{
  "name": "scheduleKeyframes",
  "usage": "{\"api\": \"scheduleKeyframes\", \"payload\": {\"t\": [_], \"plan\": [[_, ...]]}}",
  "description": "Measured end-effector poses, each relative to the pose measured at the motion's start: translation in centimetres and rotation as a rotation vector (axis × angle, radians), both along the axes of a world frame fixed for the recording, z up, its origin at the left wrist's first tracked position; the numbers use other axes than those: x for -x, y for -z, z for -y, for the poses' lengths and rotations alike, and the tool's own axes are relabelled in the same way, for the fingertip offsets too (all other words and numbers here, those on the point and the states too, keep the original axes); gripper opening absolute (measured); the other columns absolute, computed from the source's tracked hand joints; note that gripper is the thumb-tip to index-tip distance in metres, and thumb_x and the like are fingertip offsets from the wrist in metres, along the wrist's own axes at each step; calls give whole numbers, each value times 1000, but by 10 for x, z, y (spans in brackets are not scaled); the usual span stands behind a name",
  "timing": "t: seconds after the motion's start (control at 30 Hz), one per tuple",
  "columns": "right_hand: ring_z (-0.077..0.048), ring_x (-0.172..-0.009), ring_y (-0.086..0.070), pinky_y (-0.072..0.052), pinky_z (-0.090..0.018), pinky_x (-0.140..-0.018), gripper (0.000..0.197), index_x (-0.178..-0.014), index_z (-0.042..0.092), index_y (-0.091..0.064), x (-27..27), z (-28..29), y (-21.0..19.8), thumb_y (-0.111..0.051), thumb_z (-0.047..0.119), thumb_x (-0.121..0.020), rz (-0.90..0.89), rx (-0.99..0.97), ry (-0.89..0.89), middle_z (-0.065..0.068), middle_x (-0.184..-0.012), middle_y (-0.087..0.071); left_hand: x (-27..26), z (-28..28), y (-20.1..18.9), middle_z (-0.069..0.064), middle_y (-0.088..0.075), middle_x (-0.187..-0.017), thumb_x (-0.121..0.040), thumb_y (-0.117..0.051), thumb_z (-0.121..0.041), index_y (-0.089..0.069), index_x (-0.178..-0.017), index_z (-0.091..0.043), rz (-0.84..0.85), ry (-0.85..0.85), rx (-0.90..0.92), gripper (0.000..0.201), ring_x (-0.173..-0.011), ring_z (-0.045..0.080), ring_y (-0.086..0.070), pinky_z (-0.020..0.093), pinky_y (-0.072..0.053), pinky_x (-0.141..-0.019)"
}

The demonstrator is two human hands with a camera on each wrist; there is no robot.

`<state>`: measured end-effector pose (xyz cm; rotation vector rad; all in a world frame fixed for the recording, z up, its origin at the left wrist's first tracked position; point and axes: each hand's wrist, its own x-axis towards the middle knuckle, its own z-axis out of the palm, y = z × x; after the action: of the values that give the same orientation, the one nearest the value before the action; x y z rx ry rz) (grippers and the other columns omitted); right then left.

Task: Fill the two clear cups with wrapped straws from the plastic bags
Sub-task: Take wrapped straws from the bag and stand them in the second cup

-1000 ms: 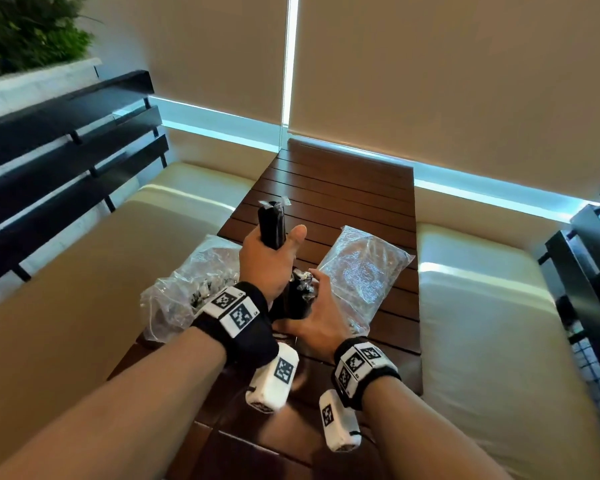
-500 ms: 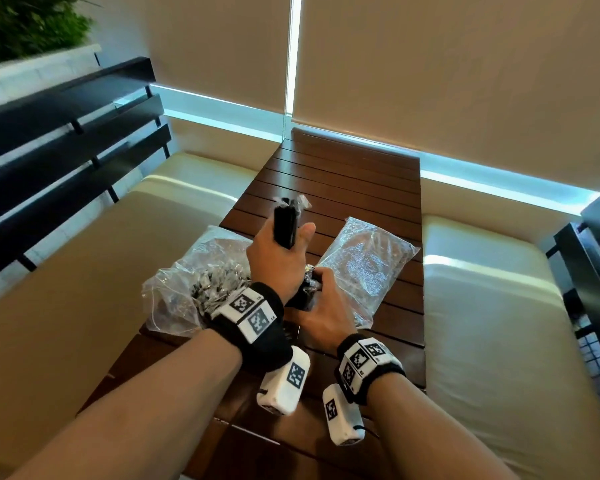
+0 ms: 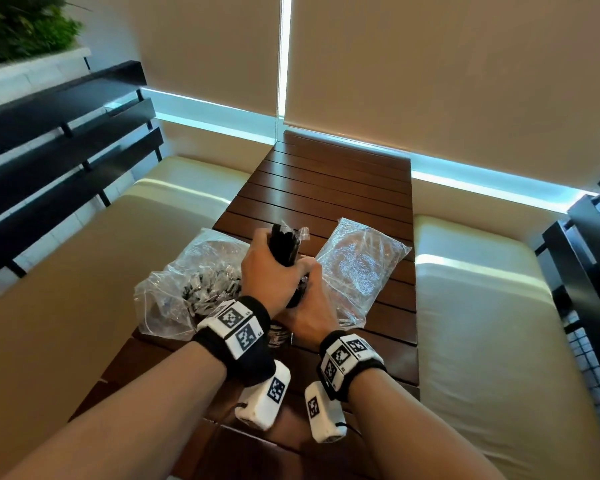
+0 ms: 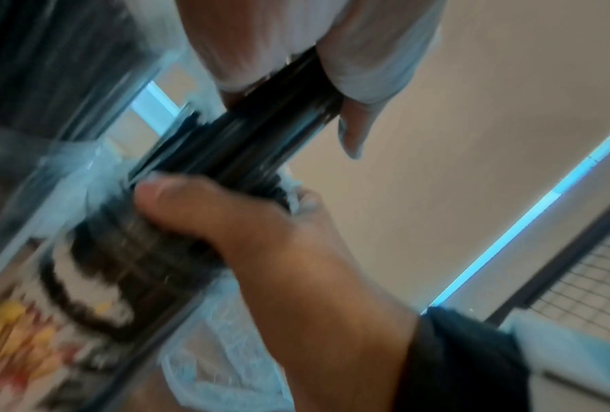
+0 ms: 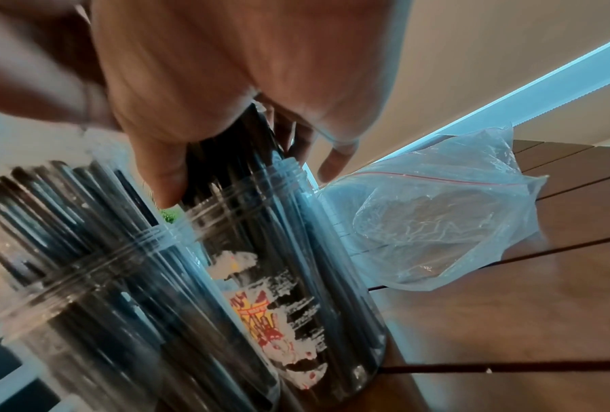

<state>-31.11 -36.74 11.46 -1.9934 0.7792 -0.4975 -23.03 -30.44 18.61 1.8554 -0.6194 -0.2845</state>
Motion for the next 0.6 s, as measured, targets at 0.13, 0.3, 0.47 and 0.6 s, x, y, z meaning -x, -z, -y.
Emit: {"api": "scheduleKeyframes", "payload": {"t": [0.13, 0.3, 0.47, 0.6], "plan": [[-14, -97, -66, -57, -38, -80, 101, -133, 40, -25, 0, -5, 3, -87, 51, -54, -19, -12, 48, 8, -111, -65, -6, -5, -32, -9, -57, -114, -71, -84, -23, -37, -133, -32, 284, 119, 104, 78, -96, 5, -57, 17, -46, -84], [-14, -108, -59, -53, -34, -84, 100, -136, 36, -25, 12, -11, -4, -87, 48, -58, -7, 44, 92, 8, -125, -54, -2, -6, -35, -3, -63, -99, -93, -58, -18, -67, -103, -19, 582, 314, -49, 13, -84, 9, -56, 23, -48, -80], [-15, -110, -59, -54, -41, -88, 99, -137, 36, -25, 30, -12, -7, -81, 55, -58, -21, 95, 130, 7, -127, -53, 15, -1, -10, 2, -66, -94, -97, -48, -15, -61, -94, -12, 510, 367, 18, 14, -94, 19, -60, 40, -48, -88], [-17, -116, -58, -52, -42, -94, 89, -139, 36, -24, 39, -5, -5, -77, 45, -68, -33, 116, 113, 5, -135, -51, 23, -5, 19, 5, -54, -141, -101, -40, -17, -58, -122, -14, 480, 480, -216, 28, -147, 23, -23, 47, -12, -120]]}}
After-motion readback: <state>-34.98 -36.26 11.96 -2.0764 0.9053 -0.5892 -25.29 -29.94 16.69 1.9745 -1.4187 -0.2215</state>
